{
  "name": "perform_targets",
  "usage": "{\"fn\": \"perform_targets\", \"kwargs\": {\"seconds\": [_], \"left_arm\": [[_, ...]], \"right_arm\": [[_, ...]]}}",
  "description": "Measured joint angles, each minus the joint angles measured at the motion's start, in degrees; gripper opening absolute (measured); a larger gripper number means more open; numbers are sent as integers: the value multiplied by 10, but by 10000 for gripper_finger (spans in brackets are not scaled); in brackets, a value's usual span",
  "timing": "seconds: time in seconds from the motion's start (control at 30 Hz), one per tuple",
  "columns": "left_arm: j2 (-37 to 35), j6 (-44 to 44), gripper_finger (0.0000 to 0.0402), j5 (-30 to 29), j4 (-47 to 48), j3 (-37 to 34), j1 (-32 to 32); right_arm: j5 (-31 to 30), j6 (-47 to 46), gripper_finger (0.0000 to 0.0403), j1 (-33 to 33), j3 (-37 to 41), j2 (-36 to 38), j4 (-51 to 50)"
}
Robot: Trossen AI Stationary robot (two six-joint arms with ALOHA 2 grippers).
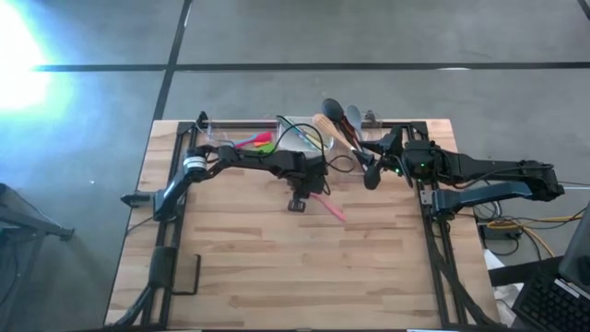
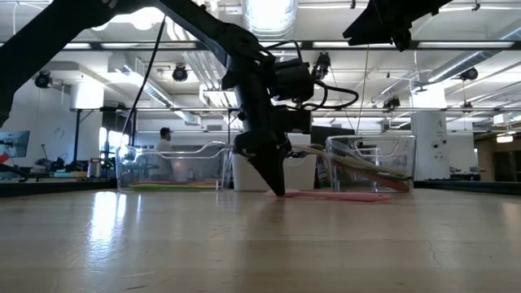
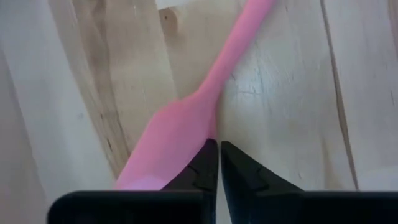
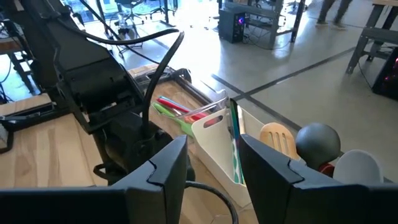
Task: Pick & Place Kitchen Items
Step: Put the pink spatula into the left transparent bin
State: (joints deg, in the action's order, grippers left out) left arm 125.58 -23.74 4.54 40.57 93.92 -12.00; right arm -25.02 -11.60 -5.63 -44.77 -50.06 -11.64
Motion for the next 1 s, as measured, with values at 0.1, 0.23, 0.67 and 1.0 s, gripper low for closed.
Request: {"fn": "perform_targets", "kwargs": {"seconds": [0.1, 0.23, 0.67, 1.0], "left_arm": [[-7, 3, 39, -8, 21, 14, 7], [-21, 11, 72, -16, 19, 15, 13], [-35, 99, 268, -72, -36, 20, 13], [-36, 166, 291, -64, -51, 20, 23]], "right_arm": [[4, -2, 143, 0, 0, 0, 0], [23, -4, 148, 0, 0, 0, -1], [30, -4, 137, 0, 0, 0, -1], [30, -4, 145, 0, 0, 0, -1]]}}
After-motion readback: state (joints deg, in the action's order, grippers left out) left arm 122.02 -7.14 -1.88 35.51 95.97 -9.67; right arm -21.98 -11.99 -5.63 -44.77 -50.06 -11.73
